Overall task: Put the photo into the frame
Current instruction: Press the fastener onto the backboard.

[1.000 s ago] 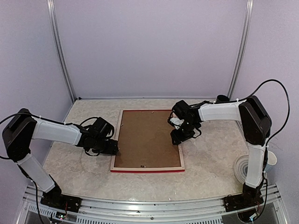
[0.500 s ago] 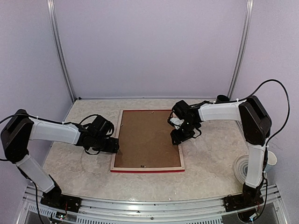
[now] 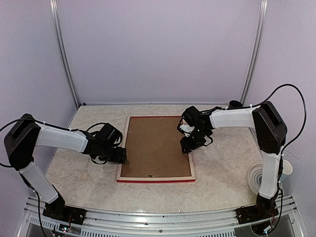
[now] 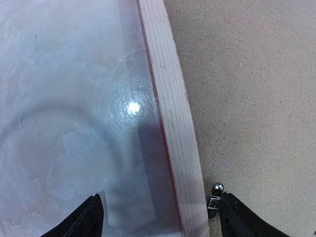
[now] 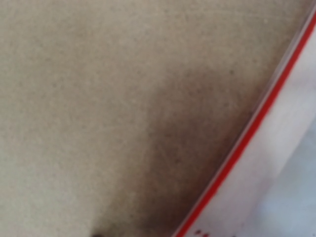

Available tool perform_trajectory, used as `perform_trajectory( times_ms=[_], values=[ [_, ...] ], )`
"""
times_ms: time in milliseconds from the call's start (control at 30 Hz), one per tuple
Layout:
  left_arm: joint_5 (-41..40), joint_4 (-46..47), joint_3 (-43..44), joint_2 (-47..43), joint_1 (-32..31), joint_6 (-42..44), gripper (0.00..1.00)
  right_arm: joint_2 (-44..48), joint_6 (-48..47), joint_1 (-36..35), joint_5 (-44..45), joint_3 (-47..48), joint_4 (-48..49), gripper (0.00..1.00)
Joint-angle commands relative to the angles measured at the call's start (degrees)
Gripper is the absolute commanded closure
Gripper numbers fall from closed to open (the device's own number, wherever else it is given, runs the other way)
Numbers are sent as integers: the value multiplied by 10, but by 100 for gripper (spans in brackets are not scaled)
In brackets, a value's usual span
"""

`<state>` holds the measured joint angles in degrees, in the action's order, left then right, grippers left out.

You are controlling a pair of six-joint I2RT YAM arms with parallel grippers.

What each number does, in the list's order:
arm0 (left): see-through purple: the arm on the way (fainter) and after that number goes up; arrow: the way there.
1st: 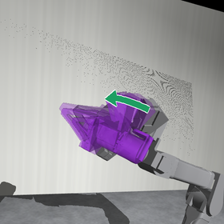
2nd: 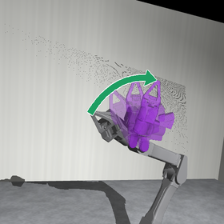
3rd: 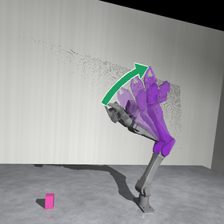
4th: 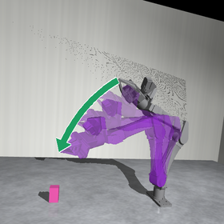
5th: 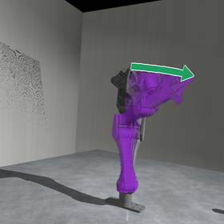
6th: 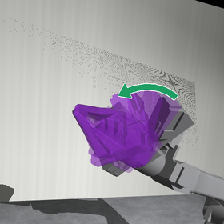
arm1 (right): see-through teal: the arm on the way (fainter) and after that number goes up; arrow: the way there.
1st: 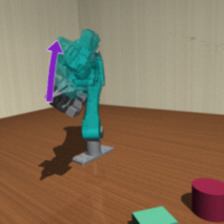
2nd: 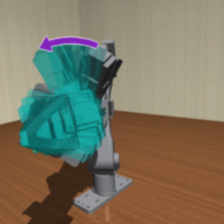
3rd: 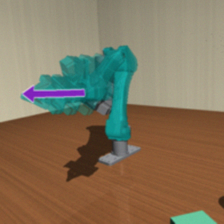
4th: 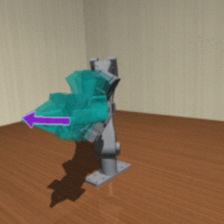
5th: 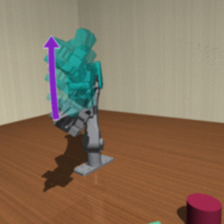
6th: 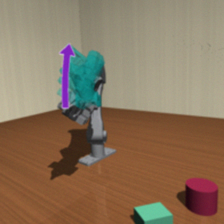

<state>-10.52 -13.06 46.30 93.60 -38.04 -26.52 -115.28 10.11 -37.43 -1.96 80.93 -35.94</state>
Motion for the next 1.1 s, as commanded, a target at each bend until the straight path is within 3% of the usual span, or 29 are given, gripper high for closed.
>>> perform_trajectory(
  times_ms=[0,333,1067],
  values=[
    [0,-9,6,8,-4,1,20,0,1,-1,-7,-10,-1,47],
    [3,-4,-4,20,0,-3,25,1,1,-1,-7,-12,-1,47],
    [55,33,-44,6,17,-18,64,2,1,-1,-6,-13,0,48]
  ],
)
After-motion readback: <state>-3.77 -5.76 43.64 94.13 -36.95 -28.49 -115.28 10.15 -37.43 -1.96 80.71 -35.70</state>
